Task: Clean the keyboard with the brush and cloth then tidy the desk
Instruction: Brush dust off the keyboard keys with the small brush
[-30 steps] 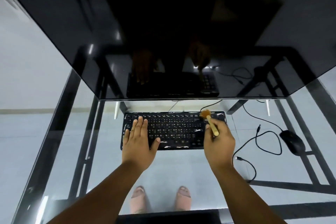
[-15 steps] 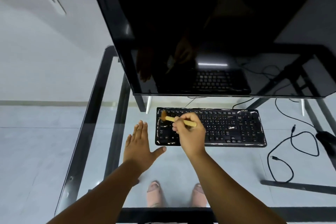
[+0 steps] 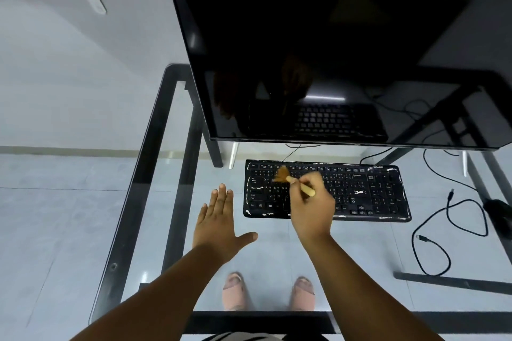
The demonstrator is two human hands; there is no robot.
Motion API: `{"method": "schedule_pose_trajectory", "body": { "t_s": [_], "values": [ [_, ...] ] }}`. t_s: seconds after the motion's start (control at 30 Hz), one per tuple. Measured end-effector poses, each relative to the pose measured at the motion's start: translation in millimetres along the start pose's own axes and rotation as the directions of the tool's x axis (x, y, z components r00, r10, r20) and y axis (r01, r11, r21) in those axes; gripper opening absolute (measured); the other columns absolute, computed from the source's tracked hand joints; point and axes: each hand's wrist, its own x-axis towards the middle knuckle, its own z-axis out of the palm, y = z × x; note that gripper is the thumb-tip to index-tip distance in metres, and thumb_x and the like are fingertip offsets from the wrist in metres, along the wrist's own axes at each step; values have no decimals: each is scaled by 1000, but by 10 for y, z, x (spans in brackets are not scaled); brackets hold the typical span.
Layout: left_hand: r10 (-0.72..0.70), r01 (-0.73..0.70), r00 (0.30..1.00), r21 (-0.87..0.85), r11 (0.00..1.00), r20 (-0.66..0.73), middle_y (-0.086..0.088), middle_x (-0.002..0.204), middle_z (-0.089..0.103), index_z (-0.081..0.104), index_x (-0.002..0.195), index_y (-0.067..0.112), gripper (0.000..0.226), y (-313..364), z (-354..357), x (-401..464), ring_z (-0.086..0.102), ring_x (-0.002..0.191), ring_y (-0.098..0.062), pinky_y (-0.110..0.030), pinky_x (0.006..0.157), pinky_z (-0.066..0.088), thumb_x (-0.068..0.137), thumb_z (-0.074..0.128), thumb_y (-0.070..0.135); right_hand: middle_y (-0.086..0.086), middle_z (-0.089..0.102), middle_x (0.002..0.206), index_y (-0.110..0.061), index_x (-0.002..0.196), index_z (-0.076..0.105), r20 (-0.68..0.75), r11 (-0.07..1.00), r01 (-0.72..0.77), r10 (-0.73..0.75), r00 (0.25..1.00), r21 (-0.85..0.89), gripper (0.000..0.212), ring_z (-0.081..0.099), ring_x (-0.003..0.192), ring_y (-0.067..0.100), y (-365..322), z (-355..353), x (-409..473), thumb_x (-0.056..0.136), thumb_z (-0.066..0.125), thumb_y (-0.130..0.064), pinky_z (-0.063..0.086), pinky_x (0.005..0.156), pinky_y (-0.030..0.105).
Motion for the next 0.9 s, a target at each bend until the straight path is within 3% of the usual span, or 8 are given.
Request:
{"method": "schedule_pose_trajectory", "body": {
  "t_s": [0.17, 0.3, 0.4, 0.47, 0.6, 0.7, 0.77, 0.9],
  "values": [
    [15, -15, 1000, 24, 1000, -4, 1, 155, -30, -20, 150, 17, 111, -26, 14, -19, -25, 144, -17, -37, 119, -6, 79, 37, 81, -2, 58, 54, -17, 77, 54, 126, 999, -22, 15, 992, 48, 16, 49, 45, 13, 29, -61, 6, 89, 66, -16, 38, 44, 30],
    [23, -23, 1000, 29, 999, -4, 2, 154, -31, -20, 150, 17, 111, -32, 22, -20, -25, 144, -17, -37, 119, -6, 78, 35, 82, -6, 56, 55, -19, 77, 51, -10, 1000, -14, 13, 1000, -13, 18, 50, 47, 13, 58, -113, -19, 89, 63, -15, 37, 44, 28],
    [27, -27, 1000, 22, 999, -9, 2, 155, -30, -19, 150, 17, 111, -40, 26, -19, -25, 144, -16, -36, 118, -6, 78, 36, 82, -9, 55, 51, -16, 78, 56, 106, 993, -4, -9, 994, 115, 15, 43, 43, 8, 26, -122, -51, 88, 65, -9, 34, 42, 28],
    [26, -26, 1000, 25, 999, -10, 2, 155, -30, -19, 150, 18, 111, -45, 25, -16, -25, 144, -16, -36, 118, -6, 78, 36, 82, -11, 60, 53, -18, 77, 58, 154, 999, 15, -22, 988, 49, 14, 46, 42, 10, 53, -123, -97, 87, 66, -13, 36, 42, 28],
    [27, -27, 1000, 30, 999, -11, 2, 155, -29, -18, 151, 18, 111, -47, 33, -17, -24, 144, -16, -36, 119, -6, 78, 36, 82, -7, 59, 55, -20, 75, 53, 8, 1000, 5, -5, 1000, -3, 18, 52, 48, 14, 88, -153, -169, 87, 63, -12, 38, 44, 28],
    [27, -27, 999, 24, 999, -17, 2, 155, -28, -16, 151, 18, 111, -51, 43, -21, -23, 145, -16, -36, 119, -5, 78, 37, 82, -16, 61, 55, -11, 78, 61, 173, 985, -5, -25, 985, 171, 13, 43, 43, 6, -13, -129, -250, 87, 63, -1, 31, 43, 20],
    [27, -26, 1000, 29, 999, -14, 2, 156, -28, -17, 151, 18, 110, -50, 40, -23, -23, 145, -17, -36, 119, -5, 78, 36, 82, -17, 61, 55, -12, 79, 65, 295, 988, -18, -29, 955, 156, 13, 42, 42, 4, -26, -95, -308, 87, 63, -2, 31, 43, 18],
    [27, -27, 1000, 29, 999, -9, 2, 156, -29, -18, 151, 18, 109, -52, 37, -22, -23, 145, -16, -36, 118, -6, 79, 36, 81, -10, 64, 57, -20, 74, 59, 114, 998, -36, 29, 993, 55, 17, 49, 44, 9, 26, -81, -317, 86, 63, -9, 33, 44, 21]
  ]
}}
